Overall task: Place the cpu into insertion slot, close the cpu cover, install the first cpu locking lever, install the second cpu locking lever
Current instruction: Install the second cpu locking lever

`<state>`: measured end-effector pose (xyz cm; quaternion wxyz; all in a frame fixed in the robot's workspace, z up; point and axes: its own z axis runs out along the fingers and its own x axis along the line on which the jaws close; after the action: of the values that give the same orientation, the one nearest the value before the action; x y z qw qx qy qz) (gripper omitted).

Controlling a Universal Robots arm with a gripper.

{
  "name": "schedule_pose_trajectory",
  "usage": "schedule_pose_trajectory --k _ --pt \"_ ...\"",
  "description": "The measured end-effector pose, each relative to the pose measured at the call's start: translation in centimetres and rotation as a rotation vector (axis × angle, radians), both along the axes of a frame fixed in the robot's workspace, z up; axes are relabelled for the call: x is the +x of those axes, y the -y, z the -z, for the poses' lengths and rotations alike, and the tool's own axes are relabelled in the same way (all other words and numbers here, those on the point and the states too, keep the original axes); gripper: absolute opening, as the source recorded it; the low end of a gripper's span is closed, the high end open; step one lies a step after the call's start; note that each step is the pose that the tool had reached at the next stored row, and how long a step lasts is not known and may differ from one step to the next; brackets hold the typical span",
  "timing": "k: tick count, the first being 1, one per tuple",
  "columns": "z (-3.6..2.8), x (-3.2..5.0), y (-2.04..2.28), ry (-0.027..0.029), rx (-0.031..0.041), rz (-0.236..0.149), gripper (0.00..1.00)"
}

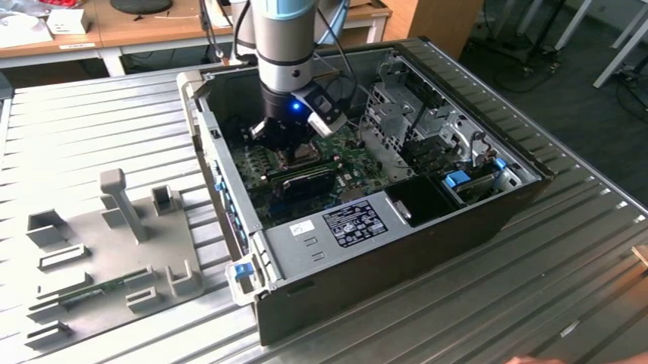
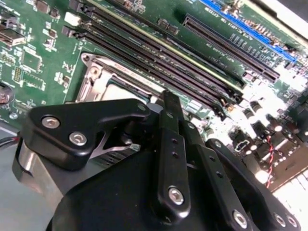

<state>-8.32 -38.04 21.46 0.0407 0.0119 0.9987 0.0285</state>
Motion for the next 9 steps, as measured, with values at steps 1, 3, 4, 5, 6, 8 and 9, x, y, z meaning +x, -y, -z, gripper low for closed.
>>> schedule_pose_trajectory --k 1,3,4,5,6,8,9 --pt "0.07 -0.06 0.00 0.0000 0.0000 0.000 0.10" --pt "0.22 -0.24 0.00 0.0001 -0.0001 0.000 0.10" --pt "0.30 -0.33 0.00 0.0002 0.0000 0.000 0.10" --pt "0.37 -0.43 0.00 0.0003 0.0000 0.000 0.10" --pt "0.43 -0.52 0.00 0.0004 0.0000 0.000 0.10" --pt "0.55 -0.68 0.00 0.0004 -0.0001 0.000 0.10" --pt "0.60 -0.74 0.00 0.0005 0.0000 0.000 0.10"
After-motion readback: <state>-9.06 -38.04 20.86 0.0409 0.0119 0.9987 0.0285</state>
